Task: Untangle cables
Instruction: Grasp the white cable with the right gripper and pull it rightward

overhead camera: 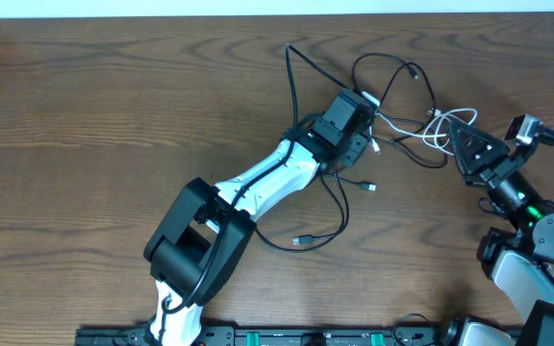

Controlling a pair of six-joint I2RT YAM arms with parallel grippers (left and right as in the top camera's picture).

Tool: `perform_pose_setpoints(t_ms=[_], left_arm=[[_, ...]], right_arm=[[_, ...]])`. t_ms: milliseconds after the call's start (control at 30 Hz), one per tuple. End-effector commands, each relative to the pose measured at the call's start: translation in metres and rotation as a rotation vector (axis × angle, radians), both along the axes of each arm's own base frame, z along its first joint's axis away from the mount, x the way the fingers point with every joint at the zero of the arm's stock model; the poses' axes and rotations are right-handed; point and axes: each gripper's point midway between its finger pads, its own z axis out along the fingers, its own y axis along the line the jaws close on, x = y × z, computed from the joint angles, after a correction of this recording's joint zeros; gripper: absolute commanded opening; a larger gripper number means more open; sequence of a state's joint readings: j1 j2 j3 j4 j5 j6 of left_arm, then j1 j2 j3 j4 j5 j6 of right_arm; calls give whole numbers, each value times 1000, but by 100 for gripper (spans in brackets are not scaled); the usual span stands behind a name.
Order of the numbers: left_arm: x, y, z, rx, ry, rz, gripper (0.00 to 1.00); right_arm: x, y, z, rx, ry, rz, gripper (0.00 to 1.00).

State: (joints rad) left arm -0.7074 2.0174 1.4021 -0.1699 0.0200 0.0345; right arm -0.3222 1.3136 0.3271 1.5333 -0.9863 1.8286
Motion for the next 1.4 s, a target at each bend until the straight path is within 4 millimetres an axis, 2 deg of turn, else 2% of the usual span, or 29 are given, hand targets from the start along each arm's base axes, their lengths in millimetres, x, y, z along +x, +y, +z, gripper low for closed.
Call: perform_pose_setpoints(t_ms=[0,167,300,433,600,867,1100,1367], left_arm=[[5,2,14,2,-33,-3,57],[8,7,14,5,-35,6,57],[17,21,12,15,-29,39,57],[31,57,6,86,-23,129,57],[46,113,-4,158,23,246,57],[57,173,-12,191,86,360,57],[61,207,-16,203,118,426,54],[64,222,-16,203,126,461,51]], right_arm=[[1,-9,13,56,-19,-36,1],[4,-17,18,82,-31,-79,1],[6,-21,20,98,-38,-106,1],[8,-24,22,108,-44,-125,1],[9,-27,23,113,-54,-147,1],[10,-30,24,110,-67,-170,1],[11,-33,26,117,-73,-186,1],[14,-36,22,99,-71,-210,1]])
